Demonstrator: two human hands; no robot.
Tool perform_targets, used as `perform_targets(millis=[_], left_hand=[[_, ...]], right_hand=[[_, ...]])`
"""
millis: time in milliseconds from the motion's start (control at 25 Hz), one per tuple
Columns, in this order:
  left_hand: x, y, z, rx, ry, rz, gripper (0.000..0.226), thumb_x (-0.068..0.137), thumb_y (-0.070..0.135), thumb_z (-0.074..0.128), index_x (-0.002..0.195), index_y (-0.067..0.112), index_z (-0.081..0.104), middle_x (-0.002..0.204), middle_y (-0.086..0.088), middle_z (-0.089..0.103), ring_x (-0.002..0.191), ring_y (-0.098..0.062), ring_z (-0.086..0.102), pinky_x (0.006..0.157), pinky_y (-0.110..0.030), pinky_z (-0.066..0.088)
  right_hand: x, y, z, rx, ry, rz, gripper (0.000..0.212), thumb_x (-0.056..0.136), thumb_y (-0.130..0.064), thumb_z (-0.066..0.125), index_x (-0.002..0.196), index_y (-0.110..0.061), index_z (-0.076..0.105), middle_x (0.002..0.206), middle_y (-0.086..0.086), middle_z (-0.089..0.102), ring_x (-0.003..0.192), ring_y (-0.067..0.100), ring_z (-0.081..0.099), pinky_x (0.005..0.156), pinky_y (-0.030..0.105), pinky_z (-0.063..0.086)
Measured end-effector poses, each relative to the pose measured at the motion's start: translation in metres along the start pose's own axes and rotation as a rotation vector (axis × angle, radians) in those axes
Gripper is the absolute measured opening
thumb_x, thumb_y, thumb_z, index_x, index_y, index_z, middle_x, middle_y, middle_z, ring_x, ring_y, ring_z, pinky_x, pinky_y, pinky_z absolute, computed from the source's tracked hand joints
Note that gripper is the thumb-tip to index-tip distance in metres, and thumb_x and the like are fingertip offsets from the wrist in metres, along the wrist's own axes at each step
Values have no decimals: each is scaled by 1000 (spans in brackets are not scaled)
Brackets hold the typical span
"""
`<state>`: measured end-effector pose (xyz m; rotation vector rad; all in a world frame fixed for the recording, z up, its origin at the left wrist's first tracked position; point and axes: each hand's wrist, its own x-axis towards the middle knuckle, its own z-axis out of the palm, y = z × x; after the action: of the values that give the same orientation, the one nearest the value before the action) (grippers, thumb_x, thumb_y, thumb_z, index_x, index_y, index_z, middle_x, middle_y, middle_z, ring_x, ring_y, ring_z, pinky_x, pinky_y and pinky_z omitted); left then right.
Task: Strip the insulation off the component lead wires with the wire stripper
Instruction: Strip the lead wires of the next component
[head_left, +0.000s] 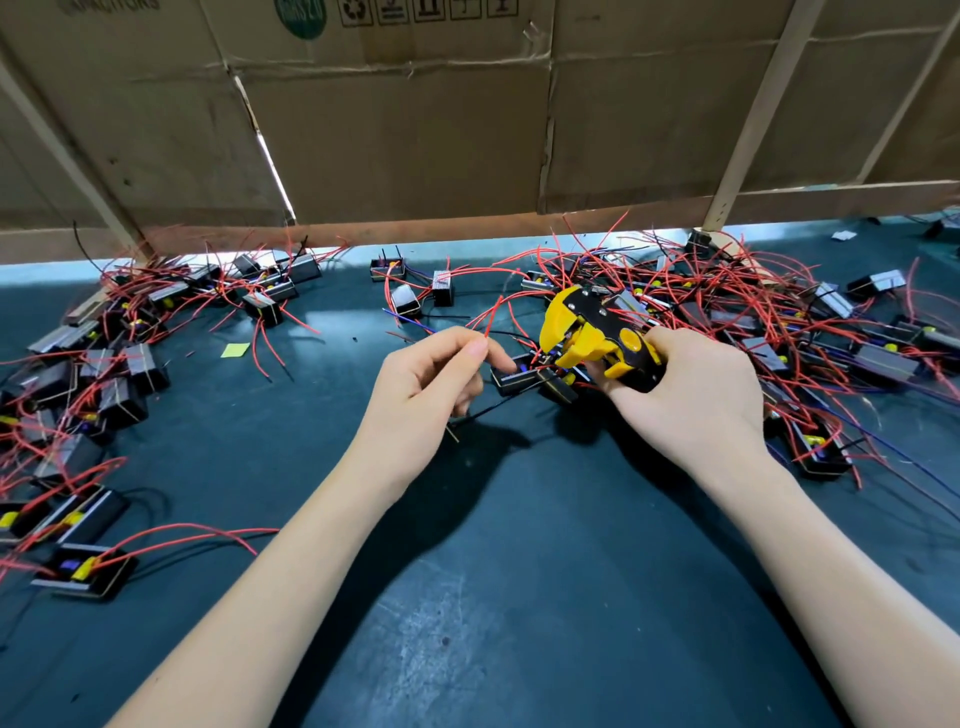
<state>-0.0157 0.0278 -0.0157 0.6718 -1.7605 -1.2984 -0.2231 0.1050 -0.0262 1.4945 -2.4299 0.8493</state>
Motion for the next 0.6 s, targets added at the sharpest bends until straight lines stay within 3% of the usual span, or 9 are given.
perform_targets(millis=[120, 280, 400, 600], left_hand=[[-1, 3, -2, -7, -87, 27, 31, 95, 17, 46, 73, 6, 64, 56, 13, 43, 55, -10, 28, 53, -21, 25], [-5, 3, 1, 114, -158, 28, 31, 95, 24, 49, 70, 13, 65, 55, 10, 32, 54, -12, 26, 51, -22, 23], [-8, 3, 3, 256, -178, 10, 30, 91, 27, 51, 63, 20, 61, 53, 4, 33, 52, -14, 27, 51, -24, 24], [-8, 4, 3, 343, -152, -18, 31, 87, 26, 53, 58, 17, 57, 52, 3, 34, 49, -8, 27, 48, -19, 24]], right_hand=[[-2, 0, 2, -102, 23, 19, 39, 81, -59, 62, 77, -21, 56, 84, 5, 63, 88, 33, 59, 76, 38, 35], [-4, -3, 4, -153, -7, 12, 41, 81, -61, 60, 84, -20, 59, 91, 6, 65, 93, 32, 60, 81, 40, 34], [-4, -5, 3, -97, -15, 7, 40, 81, -60, 61, 79, -20, 55, 87, 4, 63, 90, 32, 59, 83, 41, 36], [-6, -5, -2, -17, 34, -31, 41, 79, -52, 66, 64, -22, 41, 71, 0, 51, 80, 34, 59, 77, 43, 42]])
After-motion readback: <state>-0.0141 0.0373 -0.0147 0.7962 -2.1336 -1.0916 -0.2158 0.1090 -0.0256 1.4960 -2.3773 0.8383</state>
